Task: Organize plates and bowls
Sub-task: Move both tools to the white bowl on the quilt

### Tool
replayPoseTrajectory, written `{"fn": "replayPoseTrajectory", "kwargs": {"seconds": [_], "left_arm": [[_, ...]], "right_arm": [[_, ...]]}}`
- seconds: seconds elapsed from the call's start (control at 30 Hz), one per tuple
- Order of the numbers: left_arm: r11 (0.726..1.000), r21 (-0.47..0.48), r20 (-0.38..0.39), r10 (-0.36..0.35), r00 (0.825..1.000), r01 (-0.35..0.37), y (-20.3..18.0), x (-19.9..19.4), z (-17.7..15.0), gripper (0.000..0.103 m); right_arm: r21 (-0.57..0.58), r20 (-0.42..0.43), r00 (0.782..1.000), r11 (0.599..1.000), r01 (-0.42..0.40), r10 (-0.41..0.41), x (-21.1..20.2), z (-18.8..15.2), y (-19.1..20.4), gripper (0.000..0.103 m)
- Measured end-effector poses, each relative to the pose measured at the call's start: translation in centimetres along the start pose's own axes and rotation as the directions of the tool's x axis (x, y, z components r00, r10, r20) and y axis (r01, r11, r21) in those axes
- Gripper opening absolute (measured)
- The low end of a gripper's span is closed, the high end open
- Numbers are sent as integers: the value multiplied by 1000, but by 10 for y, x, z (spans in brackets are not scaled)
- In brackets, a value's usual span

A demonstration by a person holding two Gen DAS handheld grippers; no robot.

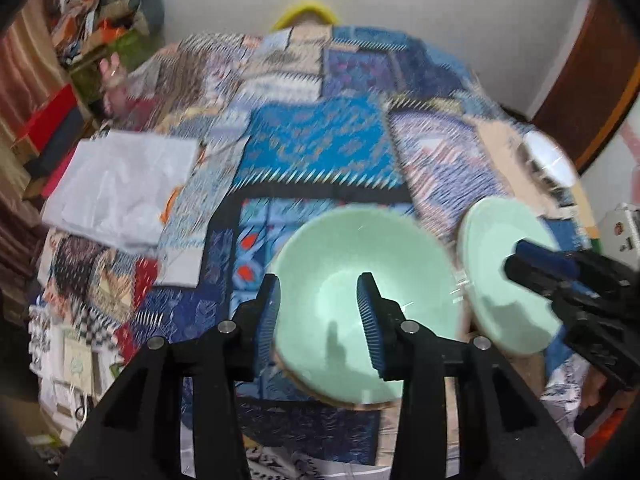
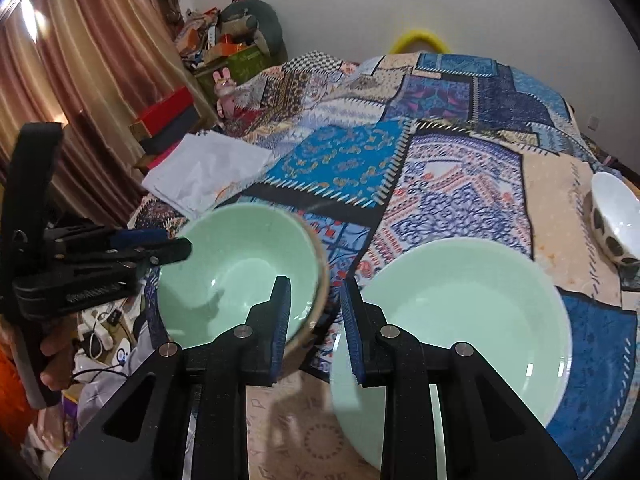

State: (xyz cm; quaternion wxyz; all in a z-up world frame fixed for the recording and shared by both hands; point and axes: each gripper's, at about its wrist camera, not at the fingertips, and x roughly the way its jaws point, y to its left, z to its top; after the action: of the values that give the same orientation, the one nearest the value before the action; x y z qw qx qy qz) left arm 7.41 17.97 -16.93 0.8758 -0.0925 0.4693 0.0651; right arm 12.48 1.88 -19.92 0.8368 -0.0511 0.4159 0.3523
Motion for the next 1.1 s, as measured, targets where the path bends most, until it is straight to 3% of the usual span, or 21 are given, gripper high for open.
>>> {"fn": "replayPoseTrajectory", "kwargs": {"seconds": [0.2,0.47,0.67,1.1], "left_arm": [[998,60,122,-32,992,25,-38,-32,23,53],[989,125,195,-106,975,83,-109,-34,57,85],[971,205,159,-156,975,122,-172,-8,85,88],[938,284,13,-212,977,200,-290,98,135,89]], "right_arm": [[30,42,999,999,31,-32,-22,2,-24,28],[97,121,983,987,124,-136,-69,1,-75,33],[156,167,954,962,222,-247,-101,0,-121,46],[366,145,906,872,325,-399,-117,-7,-248,46]]}}
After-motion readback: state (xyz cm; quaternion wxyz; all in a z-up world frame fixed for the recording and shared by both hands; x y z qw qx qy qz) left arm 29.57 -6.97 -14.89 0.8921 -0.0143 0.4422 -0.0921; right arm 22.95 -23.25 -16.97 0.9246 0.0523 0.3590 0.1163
